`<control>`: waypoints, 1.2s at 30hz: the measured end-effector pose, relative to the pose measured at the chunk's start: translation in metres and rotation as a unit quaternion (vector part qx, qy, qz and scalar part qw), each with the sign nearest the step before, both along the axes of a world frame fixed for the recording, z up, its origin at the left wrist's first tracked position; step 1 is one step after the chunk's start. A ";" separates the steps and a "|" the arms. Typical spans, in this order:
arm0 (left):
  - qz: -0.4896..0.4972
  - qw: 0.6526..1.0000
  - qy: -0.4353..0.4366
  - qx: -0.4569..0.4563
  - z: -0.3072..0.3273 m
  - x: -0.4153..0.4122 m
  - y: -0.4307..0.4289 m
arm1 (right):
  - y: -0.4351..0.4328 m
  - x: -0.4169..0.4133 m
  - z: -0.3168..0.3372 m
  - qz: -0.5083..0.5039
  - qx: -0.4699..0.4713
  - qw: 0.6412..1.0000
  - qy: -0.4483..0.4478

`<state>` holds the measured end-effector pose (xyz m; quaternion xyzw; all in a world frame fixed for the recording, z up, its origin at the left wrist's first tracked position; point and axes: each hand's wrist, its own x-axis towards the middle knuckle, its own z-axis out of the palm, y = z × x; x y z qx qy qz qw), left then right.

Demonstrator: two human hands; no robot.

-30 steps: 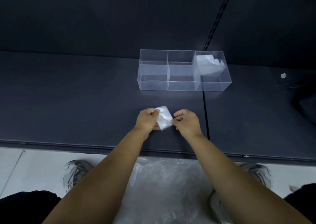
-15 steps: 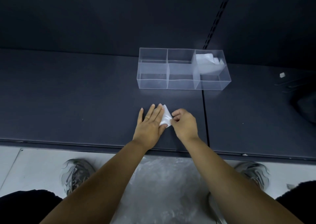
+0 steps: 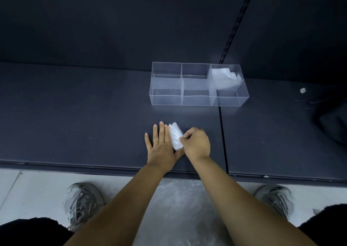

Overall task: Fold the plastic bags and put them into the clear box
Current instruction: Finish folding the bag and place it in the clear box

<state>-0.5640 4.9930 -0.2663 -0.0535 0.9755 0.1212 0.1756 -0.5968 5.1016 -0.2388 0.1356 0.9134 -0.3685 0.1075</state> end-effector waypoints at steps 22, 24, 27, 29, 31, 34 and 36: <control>0.132 0.893 0.287 0.320 0.059 -0.091 0.052 | 0.141 -0.211 0.061 -0.146 -0.187 0.968 0.084; 0.030 0.931 0.291 0.219 0.037 -0.073 0.051 | 0.143 -0.232 0.049 -0.140 -0.096 0.983 0.071; -0.055 0.973 0.194 0.113 0.012 -0.057 0.047 | 0.140 -0.247 0.036 -0.119 0.049 0.991 0.046; -0.079 0.986 0.138 0.047 0.002 -0.051 0.044 | 0.137 -0.251 0.030 -0.110 0.145 0.982 0.049; -0.099 0.987 0.123 0.011 -0.005 -0.048 0.044 | 0.135 -0.252 0.026 -0.105 0.212 0.970 0.055; -0.111 0.984 0.136 -0.020 -0.015 -0.045 0.044 | 0.134 -0.251 0.026 -0.098 0.242 0.963 0.065; -0.111 0.983 0.147 -0.021 -0.018 -0.046 0.045 | 0.135 -0.249 0.029 -0.092 0.231 0.966 0.073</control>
